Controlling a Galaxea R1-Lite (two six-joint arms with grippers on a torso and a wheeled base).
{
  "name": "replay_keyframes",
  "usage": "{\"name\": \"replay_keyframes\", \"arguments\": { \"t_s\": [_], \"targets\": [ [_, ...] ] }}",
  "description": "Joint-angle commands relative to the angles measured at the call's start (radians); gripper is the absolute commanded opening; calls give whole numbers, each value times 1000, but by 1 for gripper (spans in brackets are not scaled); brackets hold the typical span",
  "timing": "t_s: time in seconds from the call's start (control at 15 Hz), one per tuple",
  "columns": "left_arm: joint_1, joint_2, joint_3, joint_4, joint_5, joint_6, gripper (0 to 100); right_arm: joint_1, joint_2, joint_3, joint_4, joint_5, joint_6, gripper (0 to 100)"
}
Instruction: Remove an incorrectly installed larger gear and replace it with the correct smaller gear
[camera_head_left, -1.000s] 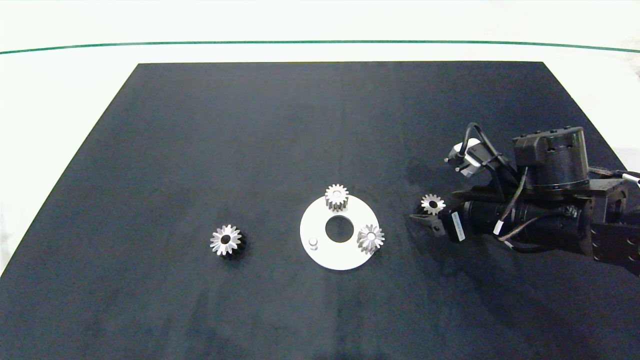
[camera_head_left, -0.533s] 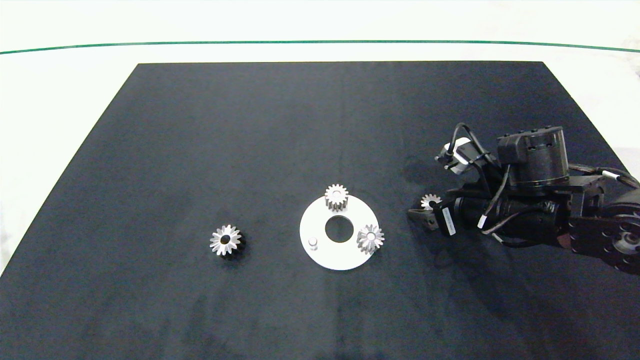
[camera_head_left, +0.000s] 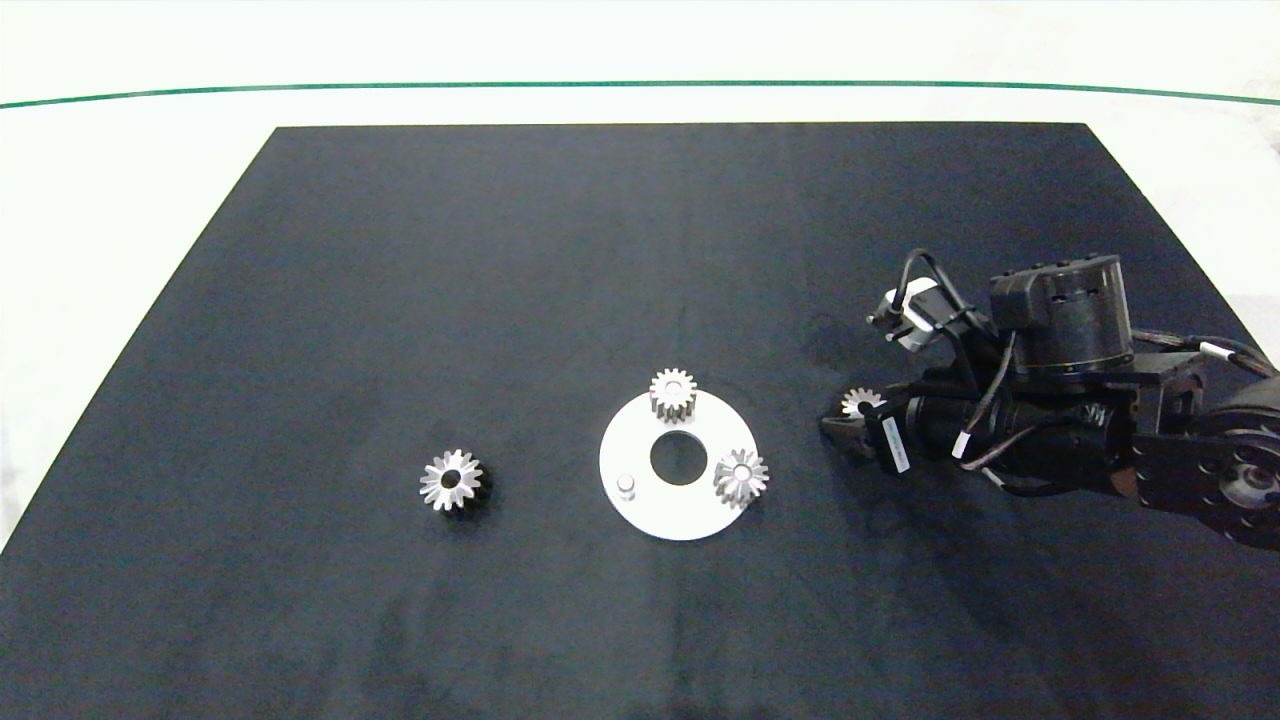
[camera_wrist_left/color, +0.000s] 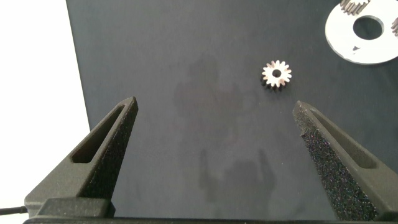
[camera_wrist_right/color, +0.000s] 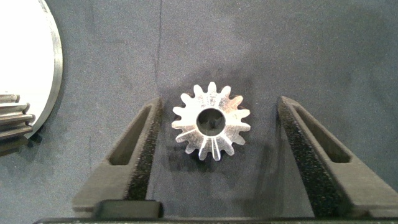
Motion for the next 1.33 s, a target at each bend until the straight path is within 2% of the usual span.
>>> {"name": "replay_keyframes", "arguments": {
  "t_s": [0.07, 1.33],
  "targets": [
    [0, -2, 3, 2, 2, 1, 100, 1, -2, 2, -3, -5, -1, 69],
    [0, -42, 2, 28, 2, 4, 100, 7, -9, 36, -6, -17, 3, 30]
  ]
}}
